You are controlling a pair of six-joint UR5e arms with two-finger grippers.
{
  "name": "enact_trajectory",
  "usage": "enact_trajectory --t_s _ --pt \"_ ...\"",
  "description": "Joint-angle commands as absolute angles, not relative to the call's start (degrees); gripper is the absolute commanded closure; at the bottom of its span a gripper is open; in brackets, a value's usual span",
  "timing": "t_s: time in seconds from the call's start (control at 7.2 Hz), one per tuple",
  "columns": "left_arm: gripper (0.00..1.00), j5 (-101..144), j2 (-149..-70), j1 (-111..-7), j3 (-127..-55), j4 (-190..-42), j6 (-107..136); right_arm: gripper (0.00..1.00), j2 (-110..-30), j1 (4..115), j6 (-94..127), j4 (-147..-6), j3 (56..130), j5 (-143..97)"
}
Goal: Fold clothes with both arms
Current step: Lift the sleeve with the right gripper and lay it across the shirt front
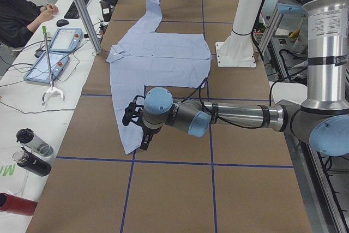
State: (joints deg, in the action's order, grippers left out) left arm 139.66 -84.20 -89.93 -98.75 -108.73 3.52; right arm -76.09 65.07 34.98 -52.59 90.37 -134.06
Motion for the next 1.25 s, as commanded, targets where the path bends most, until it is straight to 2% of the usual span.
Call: enact_trajectory --t_s 0.0,0.42,0.69,1.11 --pt "0.01 139.66 -84.11 -90.09 -99.31 -108.63 3.52 1.00 -64.22 61.63 40.32 -56.92 90.27 -134.21" --pt "0.01 139.66 -84.11 -90.09 -99.49 -108.28 3.52 1.00 -48.04 57.06 47.41 -64.14 87.81 -132.90" --pt "0.01 139.66 -84.02 -90.26 -99.49 -108.11 3.52 1.00 -38.37 51.97 47.99 -64.07 81.51 -127.57" --pt "0.01 139.66 -83.59 -90.18 -99.49 -108.02 3.60 1.00 -34.19 46.33 47.90 -63.46 73.24 -121.64"
